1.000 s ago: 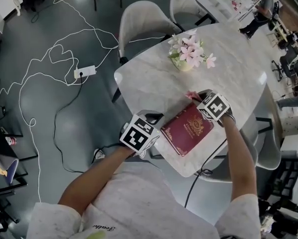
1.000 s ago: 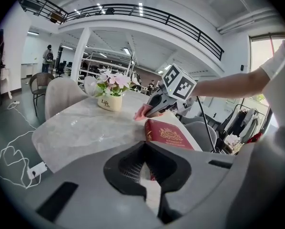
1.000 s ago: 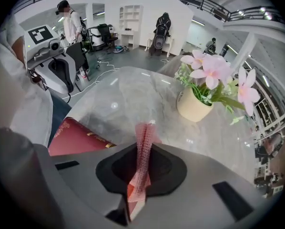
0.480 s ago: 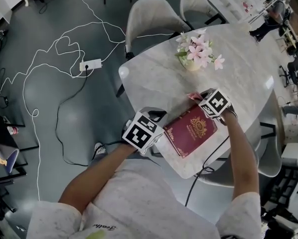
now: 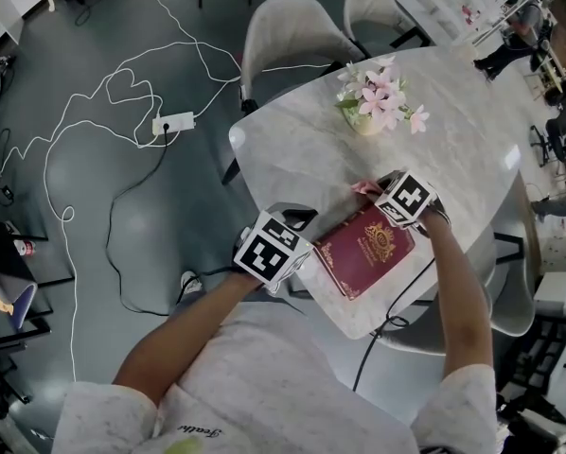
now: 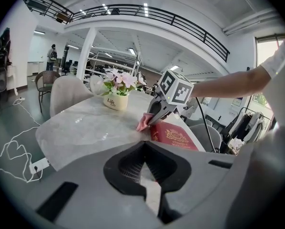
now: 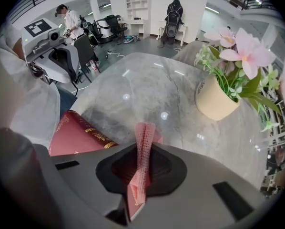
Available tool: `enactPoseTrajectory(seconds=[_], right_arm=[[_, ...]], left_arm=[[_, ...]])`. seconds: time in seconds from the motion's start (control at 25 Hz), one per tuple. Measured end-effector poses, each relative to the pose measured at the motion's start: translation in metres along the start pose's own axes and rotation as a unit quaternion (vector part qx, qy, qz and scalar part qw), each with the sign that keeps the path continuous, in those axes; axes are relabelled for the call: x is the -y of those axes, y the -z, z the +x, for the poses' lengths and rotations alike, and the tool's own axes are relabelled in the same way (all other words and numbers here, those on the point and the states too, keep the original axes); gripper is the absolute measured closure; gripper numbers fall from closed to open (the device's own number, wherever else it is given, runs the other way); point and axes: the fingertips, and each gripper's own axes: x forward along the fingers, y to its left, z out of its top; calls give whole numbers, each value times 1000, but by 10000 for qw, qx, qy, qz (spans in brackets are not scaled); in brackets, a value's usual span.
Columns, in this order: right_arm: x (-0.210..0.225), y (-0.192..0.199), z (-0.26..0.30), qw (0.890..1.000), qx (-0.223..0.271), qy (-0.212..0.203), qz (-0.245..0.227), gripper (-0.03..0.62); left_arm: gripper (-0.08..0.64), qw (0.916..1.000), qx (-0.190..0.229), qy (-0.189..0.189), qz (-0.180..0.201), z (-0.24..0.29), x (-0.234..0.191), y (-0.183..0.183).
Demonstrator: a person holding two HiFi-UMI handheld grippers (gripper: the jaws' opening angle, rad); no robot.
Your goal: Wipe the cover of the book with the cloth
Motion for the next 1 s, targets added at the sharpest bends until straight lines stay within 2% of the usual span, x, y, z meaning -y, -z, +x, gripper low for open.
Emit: enactPoseTrajectory(seconds=[1.0], right_arm=[[-49, -24, 5, 9997, 36, -198, -162, 577]], left_arm=[[552, 10000, 87, 36, -12, -24, 2, 11]])
